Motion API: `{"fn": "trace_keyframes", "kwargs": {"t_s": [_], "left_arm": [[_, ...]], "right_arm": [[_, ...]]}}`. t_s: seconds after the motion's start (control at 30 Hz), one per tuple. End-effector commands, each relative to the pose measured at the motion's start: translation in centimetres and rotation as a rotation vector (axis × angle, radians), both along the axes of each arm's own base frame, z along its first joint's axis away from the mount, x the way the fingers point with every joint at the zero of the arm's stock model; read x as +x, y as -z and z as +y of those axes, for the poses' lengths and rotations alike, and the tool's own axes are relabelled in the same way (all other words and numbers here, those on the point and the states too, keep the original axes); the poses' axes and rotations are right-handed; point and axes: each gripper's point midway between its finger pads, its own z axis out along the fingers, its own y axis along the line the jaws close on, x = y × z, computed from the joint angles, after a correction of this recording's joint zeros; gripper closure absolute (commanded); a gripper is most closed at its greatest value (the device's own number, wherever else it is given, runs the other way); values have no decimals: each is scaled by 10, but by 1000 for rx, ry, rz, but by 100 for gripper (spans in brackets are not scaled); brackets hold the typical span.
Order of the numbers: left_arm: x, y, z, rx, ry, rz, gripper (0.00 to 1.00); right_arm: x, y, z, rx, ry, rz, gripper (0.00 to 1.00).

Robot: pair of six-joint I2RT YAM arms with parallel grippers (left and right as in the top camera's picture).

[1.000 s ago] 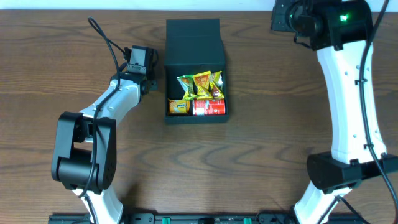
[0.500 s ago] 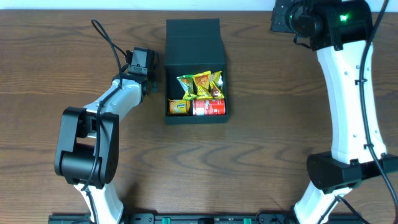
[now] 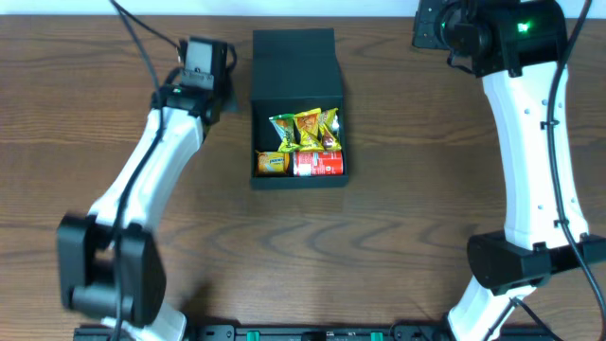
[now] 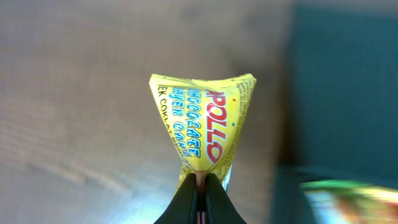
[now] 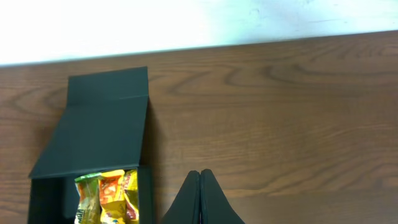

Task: Pack container
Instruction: 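Carry the Apollo packet into the box with the left gripper and release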

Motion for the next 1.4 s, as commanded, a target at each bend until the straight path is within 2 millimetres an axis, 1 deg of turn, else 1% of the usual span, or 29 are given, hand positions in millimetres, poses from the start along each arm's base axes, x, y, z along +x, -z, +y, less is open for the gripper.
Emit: {"fn": "trace_keyframes", "kwargs": {"t_s": [0.0, 0.03, 0.07, 0.17, 0.2, 0.23, 0.3, 0.47, 0.57, 0.83, 0.97, 1.07, 1.37], "left_arm": [[-8, -40, -44, -123, 97, -71, 94], [-13, -38, -54, -141, 105, -58, 94], [-19, -31, -65, -155, 112, -27, 94], [-36, 3, -100, -166, 134, 84, 94], [-40, 11, -108, -165, 142, 106, 94], [-42, 18, -113, -168, 136, 123, 94], [-45, 41, -120, -198, 79, 180, 94], [-48, 76, -125, -227, 52, 272, 94], [-50, 81, -124, -237, 17, 286, 94], [-71, 91, -112, -208, -40, 379, 94], [-68, 91, -105, -171, -48, 362, 94], [-63, 93, -108, -146, 14, 348, 94], [-64, 117, -107, -103, 36, 397, 94]], "right_arm": [[2, 0, -2, -12, -6, -5, 98], [2, -1, -2, -11, -6, -6, 98], [2, -1, -2, -12, -6, -6, 98], [2, -1, -2, -12, -6, -6, 98], [2, 0, -2, -12, -6, -5, 98], [2, 0, -2, -12, -6, -5, 98], [0, 1, -2, -14, -6, 2, 98], [-4, 5, -3, -30, -17, 26, 98], [-5, 5, -3, -30, -17, 29, 98], [-5, 5, -4, -41, -28, 31, 98], [-5, 6, -4, -41, -28, 32, 98], [-5, 6, -4, -41, -28, 32, 98], [-6, 6, -4, -42, -28, 37, 98]]}}
